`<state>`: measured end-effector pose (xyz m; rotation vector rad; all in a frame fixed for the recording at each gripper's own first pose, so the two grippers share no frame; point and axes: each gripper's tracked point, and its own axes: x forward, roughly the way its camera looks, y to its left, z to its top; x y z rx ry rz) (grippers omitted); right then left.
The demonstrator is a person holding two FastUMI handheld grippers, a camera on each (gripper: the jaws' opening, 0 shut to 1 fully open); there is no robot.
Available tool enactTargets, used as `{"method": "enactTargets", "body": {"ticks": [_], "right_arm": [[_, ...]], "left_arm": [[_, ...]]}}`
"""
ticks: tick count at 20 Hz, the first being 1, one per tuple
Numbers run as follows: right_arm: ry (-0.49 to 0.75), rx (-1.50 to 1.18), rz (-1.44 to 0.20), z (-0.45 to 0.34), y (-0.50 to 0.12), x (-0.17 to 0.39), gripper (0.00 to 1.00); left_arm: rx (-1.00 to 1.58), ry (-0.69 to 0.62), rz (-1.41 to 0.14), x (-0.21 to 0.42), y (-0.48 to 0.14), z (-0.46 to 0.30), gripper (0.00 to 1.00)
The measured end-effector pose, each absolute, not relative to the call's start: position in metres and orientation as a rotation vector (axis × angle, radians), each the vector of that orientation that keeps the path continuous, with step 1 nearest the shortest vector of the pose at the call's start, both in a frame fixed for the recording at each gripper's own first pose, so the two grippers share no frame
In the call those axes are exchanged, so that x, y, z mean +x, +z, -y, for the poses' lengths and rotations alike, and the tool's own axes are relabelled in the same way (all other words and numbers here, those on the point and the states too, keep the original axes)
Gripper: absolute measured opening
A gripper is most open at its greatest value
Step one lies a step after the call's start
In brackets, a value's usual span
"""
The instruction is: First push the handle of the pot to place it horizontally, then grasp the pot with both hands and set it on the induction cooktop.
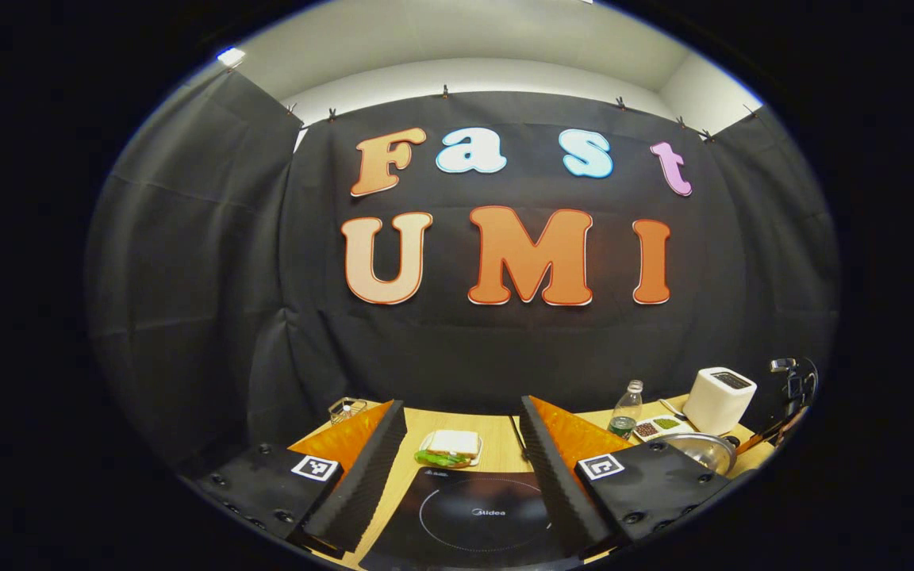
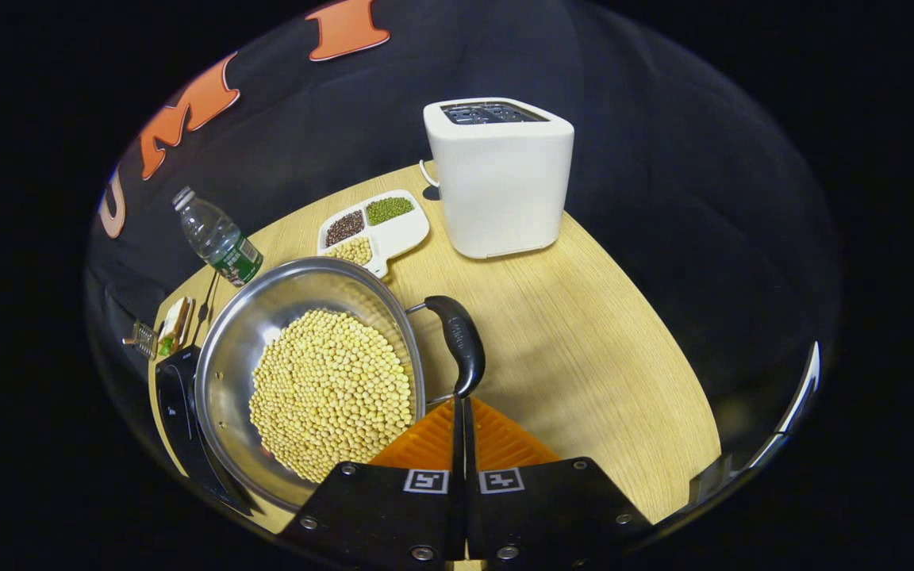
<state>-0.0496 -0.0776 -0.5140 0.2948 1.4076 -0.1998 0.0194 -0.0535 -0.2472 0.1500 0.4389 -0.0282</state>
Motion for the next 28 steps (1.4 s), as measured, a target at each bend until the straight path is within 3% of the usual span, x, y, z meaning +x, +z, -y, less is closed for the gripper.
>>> {"method": "enactTargets", "body": {"ticks": [5, 8, 9, 11, 13, 15, 21, 28], "right_arm": [[-0.23, 0.292, -1.309, 0.092, -0.492, -0.037, 0.01], [-0.198, 0.327, -1.239, 0.089, -0.472, -0.03, 0.13], [-0.182, 0.329, -1.221, 0.087, -0.467, -0.028, 0.26], [-0.133, 0.331, -1.199, 0.075, -0.46, -0.026, 0.41], [-0.109, 0.318, -1.186, 0.069, -0.456, -0.024, 0.62], [-0.086, 0.278, -1.16, 0.067, -0.454, -0.02, 0.75], [-0.064, 0.159, -1.146, 0.07, -0.465, -0.02, 0.88], [-0.042, 0.098, -1.137, 0.073, -0.474, -0.016, 0.91]], "left_arm": [[0.138, -0.108, -0.513, 0.011, -0.281, 0.087, 0.94], [0.123, -0.167, -0.563, 0.007, -0.302, 0.12, 0.96], [0.116, -0.189, -0.587, 0.004, -0.311, 0.13, 0.94], [0.092, -0.237, -0.646, 0.0, -0.334, 0.155, 0.94], [0.069, -0.276, -0.696, -0.004, -0.353, 0.176, 0.94], [0.037, -0.313, -0.789, -0.014, -0.383, 0.198, 0.95], [0.068, -0.409, -0.936, -0.034, -0.45, 0.247, 0.95], [0.146, -0.414, -1.042, -0.046, -0.522, 0.272, 0.95]]}}
